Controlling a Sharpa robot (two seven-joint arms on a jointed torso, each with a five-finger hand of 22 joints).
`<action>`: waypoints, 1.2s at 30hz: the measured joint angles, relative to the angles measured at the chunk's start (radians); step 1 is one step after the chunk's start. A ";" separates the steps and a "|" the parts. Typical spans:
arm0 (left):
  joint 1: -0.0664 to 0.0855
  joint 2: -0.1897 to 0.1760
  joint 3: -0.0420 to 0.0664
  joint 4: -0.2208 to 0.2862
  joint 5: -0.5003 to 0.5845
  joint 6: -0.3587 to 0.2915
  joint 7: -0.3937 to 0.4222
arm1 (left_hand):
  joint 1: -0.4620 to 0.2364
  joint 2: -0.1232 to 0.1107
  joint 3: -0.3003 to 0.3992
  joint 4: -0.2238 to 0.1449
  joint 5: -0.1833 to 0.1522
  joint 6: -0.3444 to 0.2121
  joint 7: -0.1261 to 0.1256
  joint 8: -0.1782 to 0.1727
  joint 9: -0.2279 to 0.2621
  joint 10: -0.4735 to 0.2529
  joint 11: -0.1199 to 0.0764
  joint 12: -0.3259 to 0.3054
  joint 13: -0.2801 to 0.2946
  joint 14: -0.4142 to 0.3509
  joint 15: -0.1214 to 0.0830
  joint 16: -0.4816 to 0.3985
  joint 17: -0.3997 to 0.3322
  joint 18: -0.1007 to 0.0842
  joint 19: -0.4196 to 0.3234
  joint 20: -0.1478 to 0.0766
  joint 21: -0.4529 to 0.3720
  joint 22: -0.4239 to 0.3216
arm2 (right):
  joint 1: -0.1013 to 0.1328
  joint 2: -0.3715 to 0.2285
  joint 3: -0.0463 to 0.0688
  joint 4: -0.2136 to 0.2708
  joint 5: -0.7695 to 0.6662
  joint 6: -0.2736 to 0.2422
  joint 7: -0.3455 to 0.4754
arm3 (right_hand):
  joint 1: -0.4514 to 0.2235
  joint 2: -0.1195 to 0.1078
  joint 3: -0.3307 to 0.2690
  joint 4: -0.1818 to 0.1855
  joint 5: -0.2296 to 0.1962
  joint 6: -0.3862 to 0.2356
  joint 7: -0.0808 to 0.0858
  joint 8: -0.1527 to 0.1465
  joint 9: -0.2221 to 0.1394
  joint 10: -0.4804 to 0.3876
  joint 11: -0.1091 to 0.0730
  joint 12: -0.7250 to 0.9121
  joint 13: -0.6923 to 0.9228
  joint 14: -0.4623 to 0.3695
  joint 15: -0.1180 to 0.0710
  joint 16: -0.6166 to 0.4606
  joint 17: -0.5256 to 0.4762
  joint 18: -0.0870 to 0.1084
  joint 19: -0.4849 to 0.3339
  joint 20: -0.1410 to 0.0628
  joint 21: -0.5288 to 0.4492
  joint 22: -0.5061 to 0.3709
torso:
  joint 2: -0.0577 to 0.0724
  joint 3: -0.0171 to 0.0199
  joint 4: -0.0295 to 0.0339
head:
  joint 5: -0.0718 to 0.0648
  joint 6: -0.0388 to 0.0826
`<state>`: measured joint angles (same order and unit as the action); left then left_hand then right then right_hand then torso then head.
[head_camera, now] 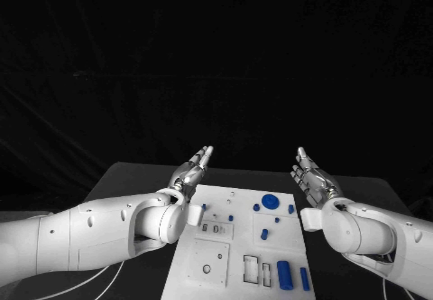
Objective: Assemble the parts on the task board
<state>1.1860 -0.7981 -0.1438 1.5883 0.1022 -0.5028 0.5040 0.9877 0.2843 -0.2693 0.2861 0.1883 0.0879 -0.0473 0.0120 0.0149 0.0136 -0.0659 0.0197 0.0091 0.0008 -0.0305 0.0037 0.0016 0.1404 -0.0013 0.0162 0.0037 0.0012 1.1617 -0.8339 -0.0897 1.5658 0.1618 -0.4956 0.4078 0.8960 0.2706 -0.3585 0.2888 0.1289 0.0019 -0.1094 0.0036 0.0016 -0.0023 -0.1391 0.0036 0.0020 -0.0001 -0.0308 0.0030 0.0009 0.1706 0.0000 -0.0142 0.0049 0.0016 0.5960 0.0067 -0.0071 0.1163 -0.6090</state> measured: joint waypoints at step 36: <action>0.039 0.012 -0.073 -0.058 -0.114 0.228 0.039 | 0.151 0.006 0.040 0.005 0.147 0.045 0.002 0.004 0.005 0.004 0.054 0.025 0.004 0.000 0.024 0.000 -0.001 0.031 0.001 0.099 0.000 0.000 | 0.043 -0.045 -0.049 -0.102 -0.298 0.375 -0.164 | 0.234 -0.061 0.057 -0.029 0.145 0.096 0.095 0.019 0.017 0.010 0.189 0.011 0.004 0.000 0.119 0.000 0.000 0.000 0.000 0.220 0.000 0.000 | -0.018 -0.0043 0.0000 | -0.046 -0.085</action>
<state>1.2247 -0.7861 -0.2173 1.5299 -0.0117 -0.2744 0.5429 1.1390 0.2898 -0.2292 0.2910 0.3352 0.1326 -0.0448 0.0158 0.0198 0.0177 -0.0121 0.0450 0.0133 0.0005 -0.0063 0.0037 0.0009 0.1714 -0.0004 0.1154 0.0037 0.0015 1.2049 -0.8791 -0.1385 1.4633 -0.1362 -0.1205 0.2441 1.1296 0.2095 -0.3014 0.2595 0.2743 0.0983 -0.0148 0.0229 0.0186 0.0079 0.0499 0.0142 0.0058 0.0000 0.0884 0.0030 0.0010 0.1704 0.0001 0.2059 0.0049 0.0014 0.5775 0.0024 -0.0071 0.0704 -0.6939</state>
